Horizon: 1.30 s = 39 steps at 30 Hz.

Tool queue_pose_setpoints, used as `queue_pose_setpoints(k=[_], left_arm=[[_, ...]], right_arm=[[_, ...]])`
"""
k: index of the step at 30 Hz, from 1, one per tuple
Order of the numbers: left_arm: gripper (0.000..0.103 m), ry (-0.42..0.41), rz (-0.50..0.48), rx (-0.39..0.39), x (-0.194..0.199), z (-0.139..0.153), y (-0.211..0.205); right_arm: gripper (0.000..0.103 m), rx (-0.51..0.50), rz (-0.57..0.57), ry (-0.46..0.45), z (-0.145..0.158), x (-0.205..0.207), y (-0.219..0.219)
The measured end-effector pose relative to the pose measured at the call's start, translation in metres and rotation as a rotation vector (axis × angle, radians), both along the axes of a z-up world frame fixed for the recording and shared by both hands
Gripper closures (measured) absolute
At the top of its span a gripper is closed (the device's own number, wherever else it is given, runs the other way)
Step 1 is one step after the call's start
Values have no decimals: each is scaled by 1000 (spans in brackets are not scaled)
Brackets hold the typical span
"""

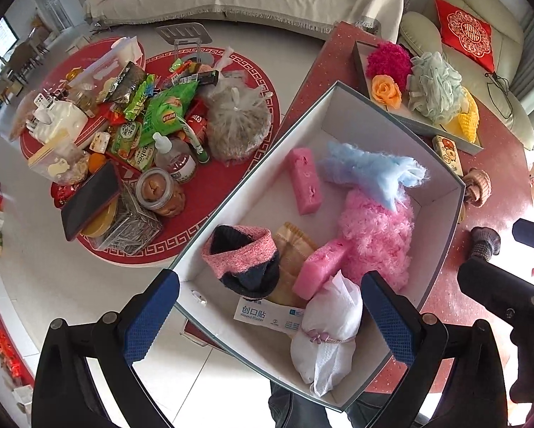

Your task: Organize soft objects

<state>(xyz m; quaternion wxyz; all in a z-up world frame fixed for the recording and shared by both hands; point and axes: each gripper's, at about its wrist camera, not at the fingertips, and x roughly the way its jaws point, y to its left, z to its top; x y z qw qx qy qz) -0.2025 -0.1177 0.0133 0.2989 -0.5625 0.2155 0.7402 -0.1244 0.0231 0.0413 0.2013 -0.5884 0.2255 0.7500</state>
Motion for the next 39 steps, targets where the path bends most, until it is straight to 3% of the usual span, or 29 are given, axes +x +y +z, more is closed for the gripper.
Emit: queue_pose_setpoints(k=[39], left_arm=[[0, -5, 12, 23, -10, 2, -16]], right_arm=[[0, 20, 15, -10, 5, -15, -12]])
